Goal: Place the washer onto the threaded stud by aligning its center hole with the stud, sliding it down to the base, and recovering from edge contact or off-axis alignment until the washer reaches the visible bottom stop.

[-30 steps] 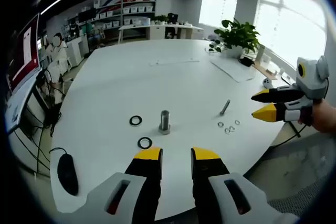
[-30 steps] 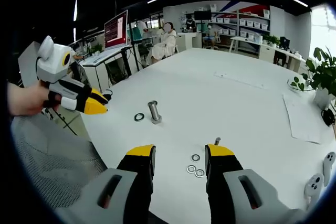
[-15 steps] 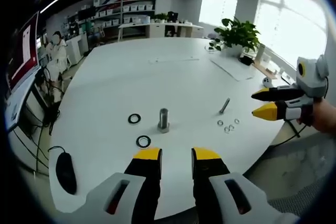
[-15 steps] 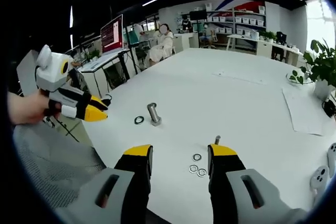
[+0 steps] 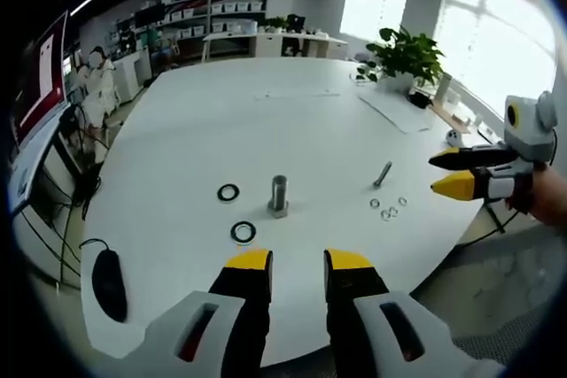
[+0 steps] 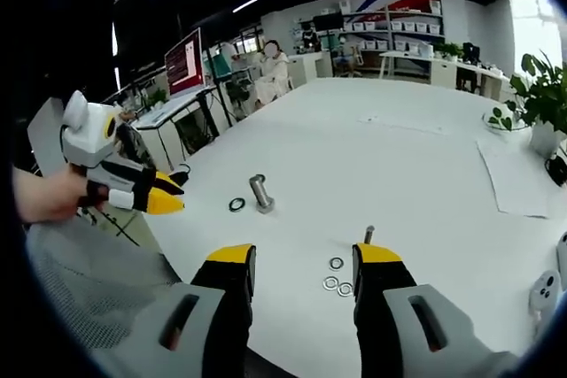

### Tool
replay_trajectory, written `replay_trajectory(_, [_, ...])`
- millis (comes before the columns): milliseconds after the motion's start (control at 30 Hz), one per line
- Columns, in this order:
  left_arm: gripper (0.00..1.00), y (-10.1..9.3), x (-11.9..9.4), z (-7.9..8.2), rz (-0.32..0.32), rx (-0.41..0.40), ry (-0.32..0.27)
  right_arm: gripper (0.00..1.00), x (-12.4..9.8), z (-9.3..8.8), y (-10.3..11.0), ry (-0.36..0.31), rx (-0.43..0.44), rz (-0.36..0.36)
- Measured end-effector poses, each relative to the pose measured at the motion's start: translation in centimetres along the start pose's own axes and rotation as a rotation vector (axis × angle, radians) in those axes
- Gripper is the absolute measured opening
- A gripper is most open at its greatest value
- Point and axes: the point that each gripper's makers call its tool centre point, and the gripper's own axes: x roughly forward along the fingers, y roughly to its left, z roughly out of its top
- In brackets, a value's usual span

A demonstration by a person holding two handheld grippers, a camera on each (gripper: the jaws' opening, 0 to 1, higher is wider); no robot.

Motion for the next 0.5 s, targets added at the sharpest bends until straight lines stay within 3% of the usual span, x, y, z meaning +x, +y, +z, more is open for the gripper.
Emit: replay_trajectory(500, [0.23,1.4,1.9,0.2,0.021,0.005,0.052,0.47,-0.3,-0.3,-1.1,0.010,0.049,-0.029])
